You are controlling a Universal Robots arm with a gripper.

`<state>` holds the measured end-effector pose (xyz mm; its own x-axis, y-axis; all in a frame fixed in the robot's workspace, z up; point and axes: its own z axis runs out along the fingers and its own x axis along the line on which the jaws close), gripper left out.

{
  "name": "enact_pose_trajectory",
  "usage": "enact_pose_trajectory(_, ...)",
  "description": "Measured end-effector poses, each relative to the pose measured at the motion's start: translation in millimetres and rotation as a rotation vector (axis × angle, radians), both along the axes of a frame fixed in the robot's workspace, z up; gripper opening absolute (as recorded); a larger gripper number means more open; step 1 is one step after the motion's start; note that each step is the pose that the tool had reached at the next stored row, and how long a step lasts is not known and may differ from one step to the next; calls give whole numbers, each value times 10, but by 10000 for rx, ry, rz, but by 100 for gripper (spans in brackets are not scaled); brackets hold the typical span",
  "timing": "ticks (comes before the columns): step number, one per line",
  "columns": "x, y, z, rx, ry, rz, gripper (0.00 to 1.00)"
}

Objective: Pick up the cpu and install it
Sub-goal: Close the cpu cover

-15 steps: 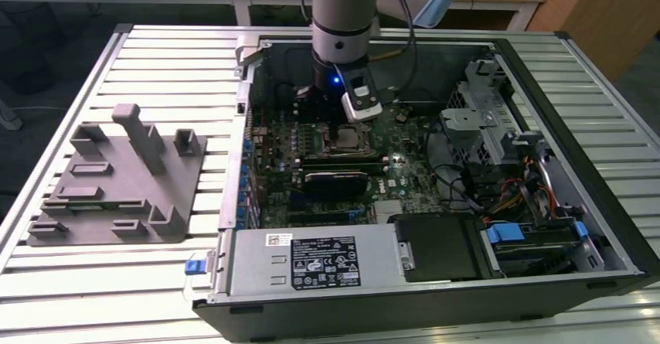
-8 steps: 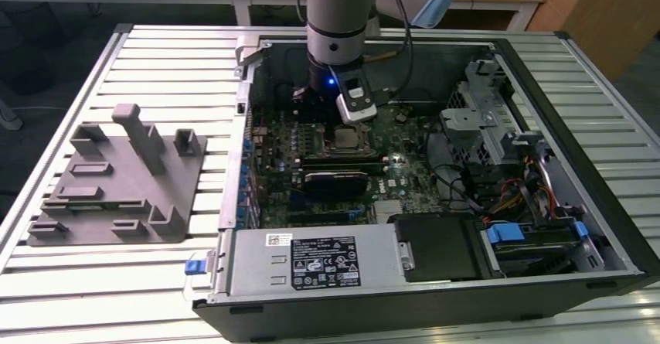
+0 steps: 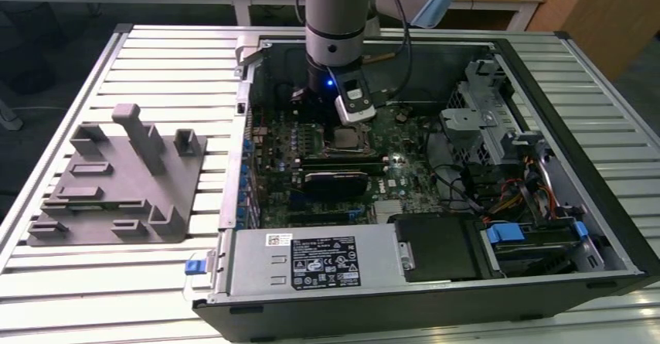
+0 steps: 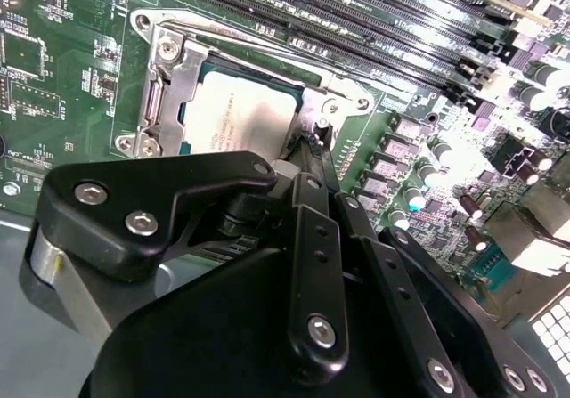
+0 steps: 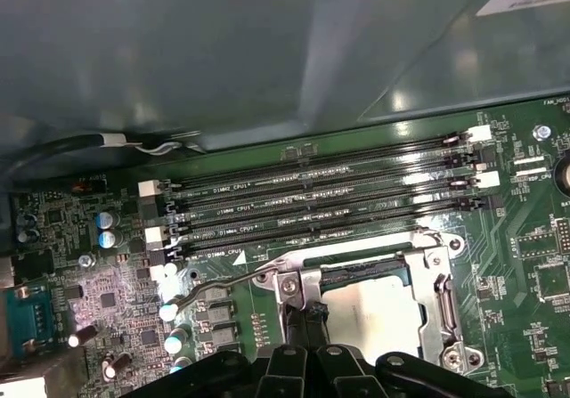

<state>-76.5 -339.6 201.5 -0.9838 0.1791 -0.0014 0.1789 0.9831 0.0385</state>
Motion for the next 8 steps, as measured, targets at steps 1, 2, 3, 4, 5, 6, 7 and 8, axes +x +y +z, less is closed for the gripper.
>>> enact_pose_trajectory(1,0,0,-2,2,-1,0,11)
enact_pose_trajectory(2,0,1,-5,4,-3,0,11)
enact_pose_trajectory(3,1,1,-9,5,-3,1,11)
enact_pose_trajectory(4,2,1,-13,4,-3,5,11)
enact_pose_trajectory(5,5,0,-15,2,-1,11,11)
enact_pose_trajectory(6,9,0,-17,0,0,16,11)
enact_pose_trajectory(7,15,0,-18,1,0,21,11)
enact_pose_trajectory(8,23,0,-20,2,-1,24,11)
